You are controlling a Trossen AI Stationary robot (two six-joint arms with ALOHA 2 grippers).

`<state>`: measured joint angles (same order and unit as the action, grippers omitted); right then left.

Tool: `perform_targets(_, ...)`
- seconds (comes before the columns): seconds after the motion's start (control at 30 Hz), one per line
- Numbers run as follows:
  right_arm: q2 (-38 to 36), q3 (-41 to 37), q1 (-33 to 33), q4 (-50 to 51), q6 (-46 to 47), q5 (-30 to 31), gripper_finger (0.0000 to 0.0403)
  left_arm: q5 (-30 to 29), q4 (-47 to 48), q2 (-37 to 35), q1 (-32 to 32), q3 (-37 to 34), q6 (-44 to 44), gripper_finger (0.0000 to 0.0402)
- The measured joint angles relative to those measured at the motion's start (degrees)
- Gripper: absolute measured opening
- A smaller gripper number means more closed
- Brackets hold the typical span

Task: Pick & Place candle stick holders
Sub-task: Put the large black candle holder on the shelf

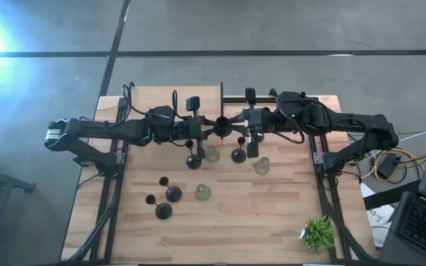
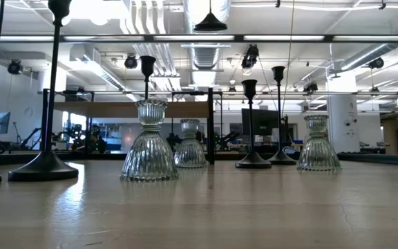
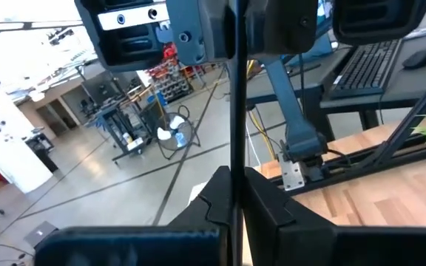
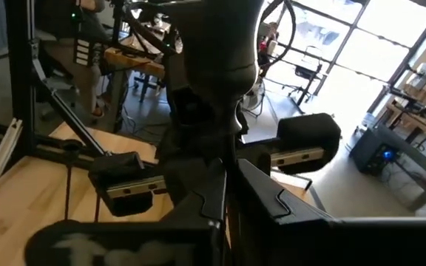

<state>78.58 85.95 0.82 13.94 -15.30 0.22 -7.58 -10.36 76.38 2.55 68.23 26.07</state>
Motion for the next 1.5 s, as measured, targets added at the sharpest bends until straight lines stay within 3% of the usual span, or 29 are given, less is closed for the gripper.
perform_targets(0.07,-0.8,0.0,-0.1,1.1,0.1,1.9,0.0032,-0.6,1.0,-0.6,0.0,0.0,0.4,0.0016)
perform_targets(0.33,-6.8,0.1,0.0,15.6,0.7,19.6,0.0115,-2.6,5.8,-4.0,0.6,-0.2,-0.1,0.0016)
perform_targets(0.57,-14.8,-3.0,0.6,26.6,8.4,31.1,0.0142,-6.1,6.7,-7.5,8.2,-0.2,-5.0,0.0016)
perform_targets(0.7,-20.3,-8.1,1.3,24.9,10.7,31.5,0.0134,-1.2,6.4,-8.3,17.1,-0.2,-10.1,0.0016)
perform_targets(0.9,-28.1,-19.1,3.2,16.4,10.0,31.7,0.0118,13.3,4.0,-7.8,31.4,-1.7,-18.5,0.0016)
perform_targets(1.23,-36.7,-32.9,4.5,4.7,7.6,31.4,0.0101,17.4,-19.1,-7.1,39.0,-17.6,-21.2,0.0016)
perform_targets(1.5,-38.3,-38.6,4.5,-1.7,6.2,31.4,0.0105,16.2,-24.4,-3.5,40.4,-23.4,-21.6,0.0016)
